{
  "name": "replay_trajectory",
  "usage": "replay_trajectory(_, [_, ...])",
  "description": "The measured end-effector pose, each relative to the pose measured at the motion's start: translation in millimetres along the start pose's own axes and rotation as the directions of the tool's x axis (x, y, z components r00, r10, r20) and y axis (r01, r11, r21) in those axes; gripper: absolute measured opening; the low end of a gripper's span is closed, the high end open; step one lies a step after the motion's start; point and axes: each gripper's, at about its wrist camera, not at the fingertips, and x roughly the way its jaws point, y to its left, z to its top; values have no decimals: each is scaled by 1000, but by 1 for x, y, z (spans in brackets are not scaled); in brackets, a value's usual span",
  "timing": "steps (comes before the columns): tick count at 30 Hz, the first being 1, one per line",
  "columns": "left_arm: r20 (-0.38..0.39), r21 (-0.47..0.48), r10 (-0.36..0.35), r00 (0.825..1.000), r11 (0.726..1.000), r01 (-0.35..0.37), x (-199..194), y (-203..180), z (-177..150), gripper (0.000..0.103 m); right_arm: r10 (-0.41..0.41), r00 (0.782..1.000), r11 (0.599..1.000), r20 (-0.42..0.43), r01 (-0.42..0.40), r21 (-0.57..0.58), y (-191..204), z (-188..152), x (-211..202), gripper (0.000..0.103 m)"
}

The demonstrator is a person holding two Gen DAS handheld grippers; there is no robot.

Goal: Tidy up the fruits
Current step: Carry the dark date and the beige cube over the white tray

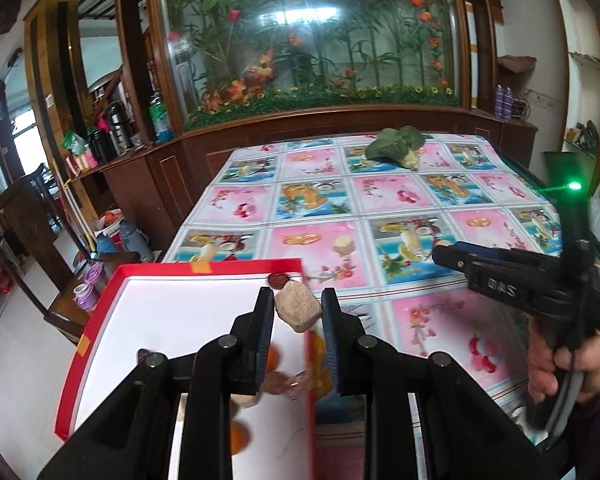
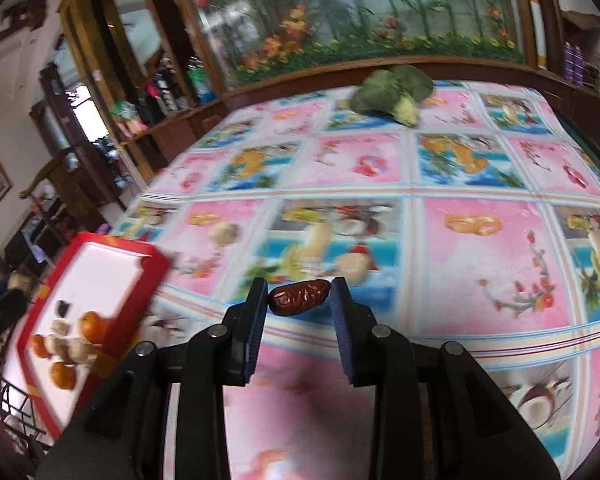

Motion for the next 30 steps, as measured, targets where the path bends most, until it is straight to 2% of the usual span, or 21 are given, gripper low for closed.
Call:
replay_trajectory(5, [-2,-36,48,999,998,-48,0,25,-9,23,130,991,991,27,-129,-31,44,-12,-11,35])
replay_trajectory(11, [-17,-78,110,994,991,-111,3,54,-20,23,227,974,968,3,-225,-110,97,-26,-9,35])
replay_trajectory(14, [-26,-90,141,990,986,-143,5,66,-26,23,253,967,956,-34,-256,-144,118,-34,-4,35])
replay_trajectory(21, [-56,-119,164,985,978,-170,13,84,-37,23,291,952,927,-92,-304,-221,156,-53,1,35])
replay_trajectory(30, [-86,-131,177,980,973,-188,22,93,-45,23,305,939,902,-155,-338,-270,179,-70,7,35])
